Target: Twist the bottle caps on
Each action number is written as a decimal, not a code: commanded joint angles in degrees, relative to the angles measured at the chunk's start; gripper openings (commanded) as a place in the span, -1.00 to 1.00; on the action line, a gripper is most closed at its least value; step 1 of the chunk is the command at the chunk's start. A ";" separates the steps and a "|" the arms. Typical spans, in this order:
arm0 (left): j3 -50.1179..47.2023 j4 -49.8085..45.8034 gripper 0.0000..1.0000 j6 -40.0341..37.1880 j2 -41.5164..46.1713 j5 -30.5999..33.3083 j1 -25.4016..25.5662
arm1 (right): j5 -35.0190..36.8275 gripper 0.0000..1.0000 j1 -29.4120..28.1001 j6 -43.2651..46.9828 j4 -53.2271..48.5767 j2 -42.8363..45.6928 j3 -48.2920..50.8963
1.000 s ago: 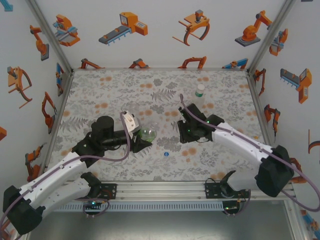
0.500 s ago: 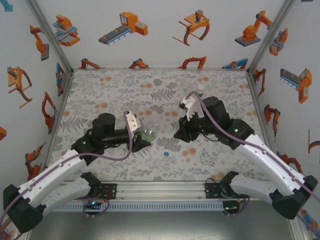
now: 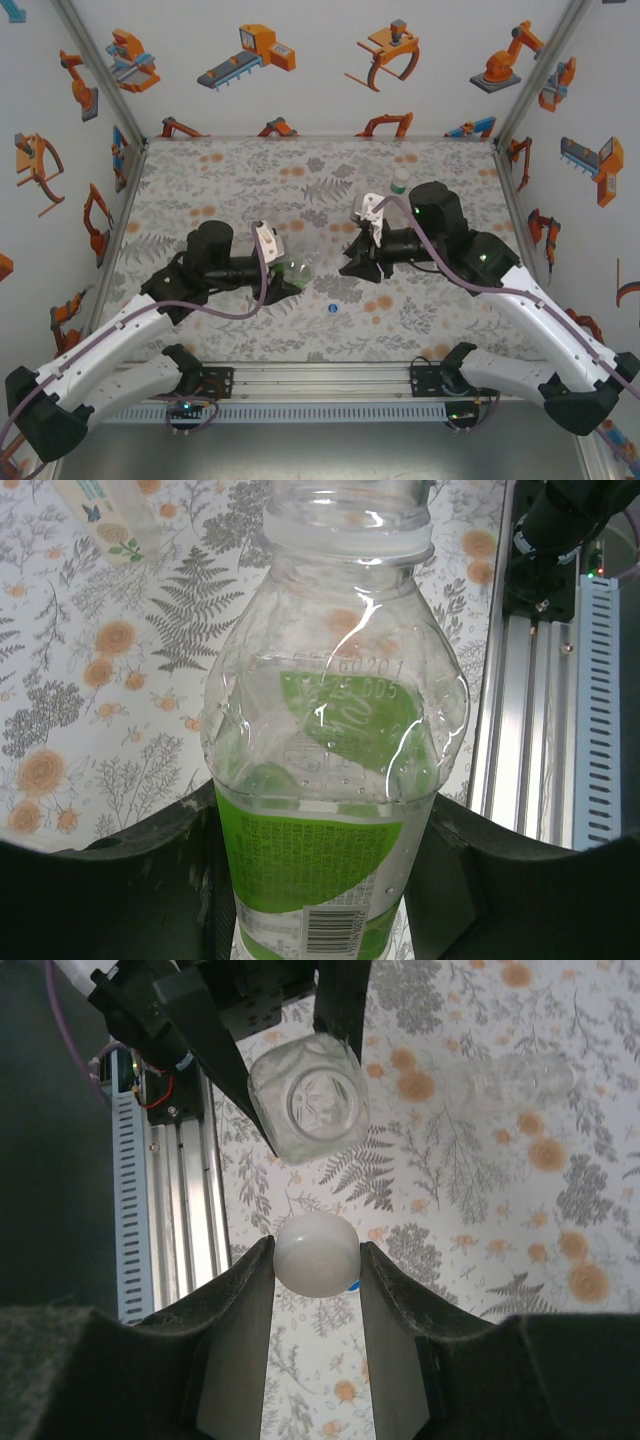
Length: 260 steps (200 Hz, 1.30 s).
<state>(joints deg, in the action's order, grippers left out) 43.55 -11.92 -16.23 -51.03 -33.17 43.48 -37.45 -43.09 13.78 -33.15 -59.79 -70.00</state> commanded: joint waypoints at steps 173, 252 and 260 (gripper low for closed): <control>6.09 -7.90 -1.00 -4.47 -2.94 -10.09 0.99 | -2.62 -0.71 -6.03 16.76 5.05 -2.23 -2.61; 6.35 -8.15 -1.00 -5.01 -3.95 -11.08 1.34 | -3.55 -0.74 -7.46 16.94 5.49 -3.30 -3.19; 6.60 -8.65 -1.00 -5.24 -4.10 -11.25 1.34 | -3.60 -0.74 -7.50 17.29 4.87 -3.52 -3.50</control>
<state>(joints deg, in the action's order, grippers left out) 47.99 -19.64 -19.79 -54.78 -41.74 44.56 -39.62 -50.11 29.54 -28.82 -62.67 -71.13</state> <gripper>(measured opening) 0.529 0.380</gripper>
